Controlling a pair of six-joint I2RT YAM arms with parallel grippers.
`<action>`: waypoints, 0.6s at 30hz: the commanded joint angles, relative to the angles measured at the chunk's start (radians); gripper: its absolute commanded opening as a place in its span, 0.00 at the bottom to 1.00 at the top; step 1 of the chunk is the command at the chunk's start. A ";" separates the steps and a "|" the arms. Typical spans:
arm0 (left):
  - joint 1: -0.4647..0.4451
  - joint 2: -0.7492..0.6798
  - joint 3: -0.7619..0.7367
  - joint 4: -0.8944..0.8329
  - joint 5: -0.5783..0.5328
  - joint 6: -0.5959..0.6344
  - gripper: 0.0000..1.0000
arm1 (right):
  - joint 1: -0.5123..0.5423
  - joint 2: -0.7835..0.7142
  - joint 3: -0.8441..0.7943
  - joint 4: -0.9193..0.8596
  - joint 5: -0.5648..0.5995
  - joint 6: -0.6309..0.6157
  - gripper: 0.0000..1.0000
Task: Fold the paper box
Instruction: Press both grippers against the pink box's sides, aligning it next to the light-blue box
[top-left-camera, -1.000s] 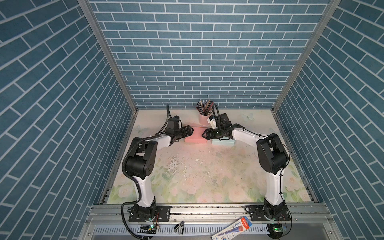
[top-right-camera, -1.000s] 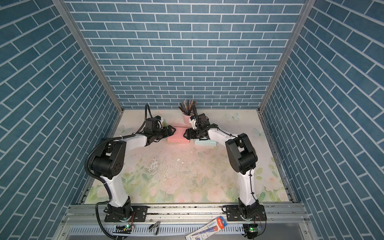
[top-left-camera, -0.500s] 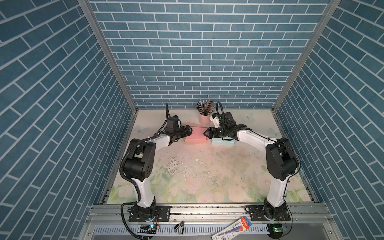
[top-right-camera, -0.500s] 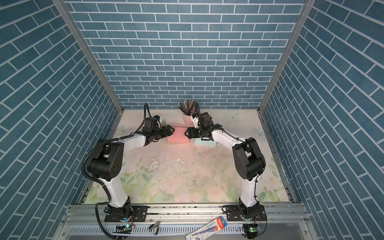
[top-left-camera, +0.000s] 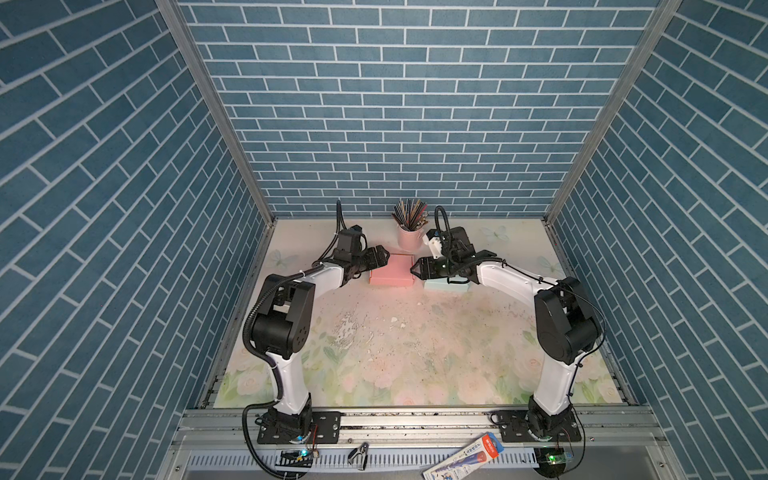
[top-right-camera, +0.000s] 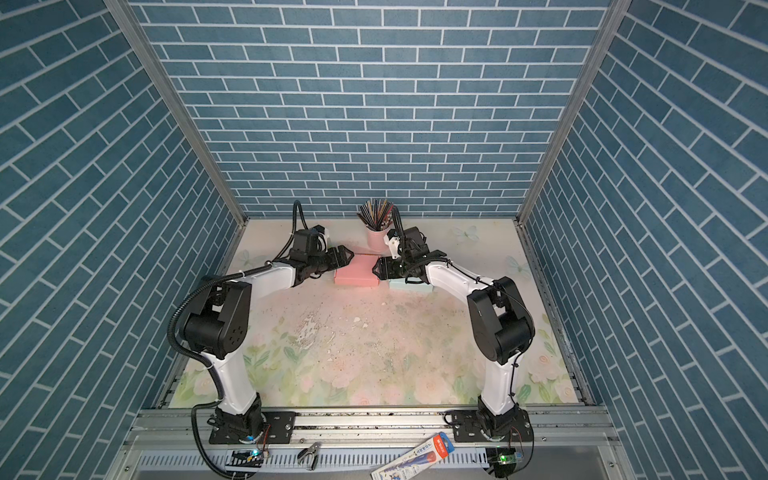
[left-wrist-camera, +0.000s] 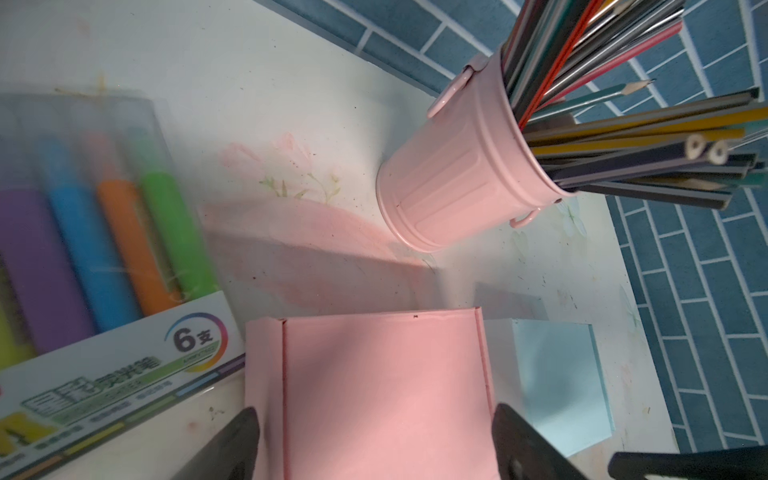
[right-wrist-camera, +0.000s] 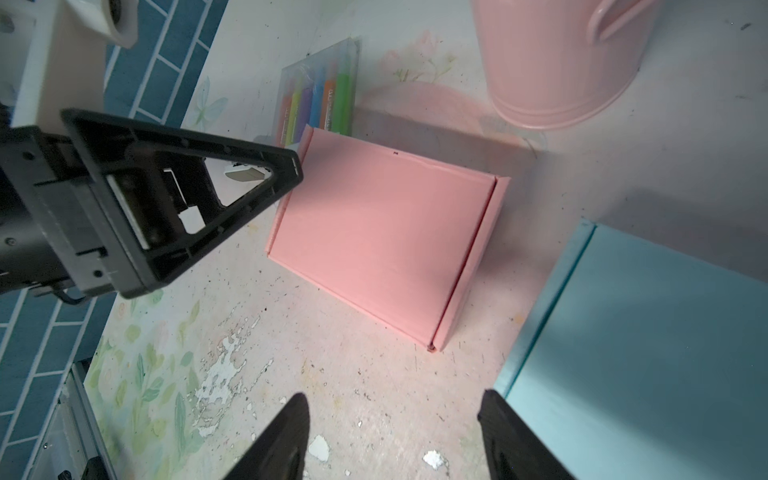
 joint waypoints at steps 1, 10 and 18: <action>-0.008 0.031 0.022 0.000 0.006 0.008 0.88 | -0.010 -0.050 -0.014 0.003 0.015 -0.016 0.66; -0.025 0.040 0.024 0.014 0.015 -0.005 0.88 | -0.018 -0.078 -0.026 0.004 0.029 -0.019 0.66; -0.027 0.040 0.042 0.005 0.012 -0.006 0.88 | -0.025 -0.104 -0.052 0.005 0.038 -0.022 0.66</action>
